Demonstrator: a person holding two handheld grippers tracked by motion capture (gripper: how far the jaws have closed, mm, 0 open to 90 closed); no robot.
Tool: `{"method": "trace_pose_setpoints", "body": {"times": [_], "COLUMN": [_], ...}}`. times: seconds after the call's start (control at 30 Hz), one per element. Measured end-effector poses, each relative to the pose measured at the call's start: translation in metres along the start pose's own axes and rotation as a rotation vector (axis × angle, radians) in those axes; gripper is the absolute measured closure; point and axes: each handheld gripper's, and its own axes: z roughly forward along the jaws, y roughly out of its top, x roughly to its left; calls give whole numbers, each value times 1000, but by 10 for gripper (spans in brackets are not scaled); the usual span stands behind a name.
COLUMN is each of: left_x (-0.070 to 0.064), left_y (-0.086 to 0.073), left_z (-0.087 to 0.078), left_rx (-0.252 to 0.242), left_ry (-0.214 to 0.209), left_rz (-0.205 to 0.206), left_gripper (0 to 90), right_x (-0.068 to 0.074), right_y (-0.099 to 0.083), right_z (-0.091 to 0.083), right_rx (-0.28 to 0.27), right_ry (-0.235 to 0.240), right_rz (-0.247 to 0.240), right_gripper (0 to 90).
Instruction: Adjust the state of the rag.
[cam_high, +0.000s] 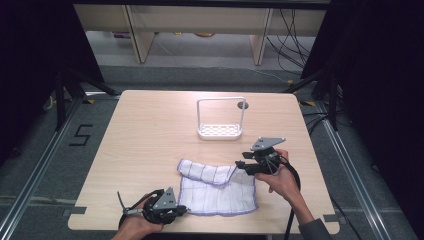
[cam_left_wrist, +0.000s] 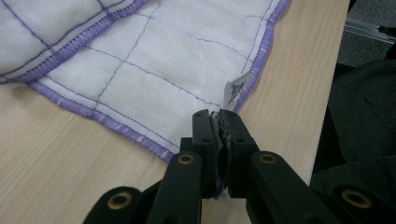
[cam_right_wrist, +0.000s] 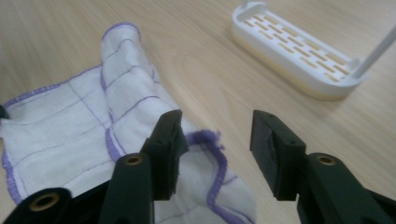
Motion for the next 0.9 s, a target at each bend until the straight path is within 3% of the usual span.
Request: {"method": "trace_pose_setpoints", "body": {"times": [0.03, 0.1, 0.17, 0.23, 0.3, 0.37, 0.4, 0.43, 0.47, 0.53, 0.57, 0.63, 0.73, 0.8, 0.83, 0.87, 0.9], "left_x": [0, 0, 0, -1, -4, -6, -9, -10, -12, -17, -18, -21, -24, -25, -25, -25, -26], "left_y": [0, 0, 0, 0, -1, -2, -3, -3, -4, -5, -6, -6, -7, -7, -6, -6, -5], "left_z": [0, 0, -1, -2, -2, -4, -4, -5, -7, -8, -8, -8, -7, -7, -7, -8, -8], "left_rx": [-2, -7, 3, 12, -9, 5, -8, 6, 7, -1, 6, 7, 2, -6, -22, -21, -34], "left_ry": [-1, -5, -4, 1, -5, -5, -16, -14, -15, -29, -27, -36, -41, -44, -45, -44, -49], "left_rz": [-1, -8, -3, 11, -4, 16, -9, 5, 24, 17, 30, 32, 21, 7, 17, 24, 0], "left_gripper": [853, 856, 857, 859, 861, 862, 862, 861, 862, 861, 861, 859, 852, 834, 831, 822, 778], "right_x": [-1, -2, -2, -5, -12, -28, -36, -44, -51, -65, -70, -78, -82, -82, -80, -78, -74], "right_y": [1, 1, 0, 4, 9, 14, 14, 14, 13, 8, 5, -4, -12, -14, -12, -10, -7], "right_z": [4, 10, 13, 7, -3, -13, -15, -17, -15, -6, 3, 24, 38, 41, 39, 32, 24], "right_rx": [19, 50, 61, 49, 2, -37, -55, -42, -45, -12, 16, 43, 92, 84, 61, 45, 19], "right_ry": [21, 80, 81, 63, 24, -43, -91, -111, -133, -180, -187, -198, -188, -228, -255, -269, -271], "right_rz": [-3, -3, -22, -26, 10, 37, 62, 107, 106, 132, 154, 155, 190, 178, 195, 198, 202], "right_gripper": [583, 791, 880, 892, 894, 893, 893, 893, 893, 892, 892, 888, 862, 744, 697, 663, 612]}}
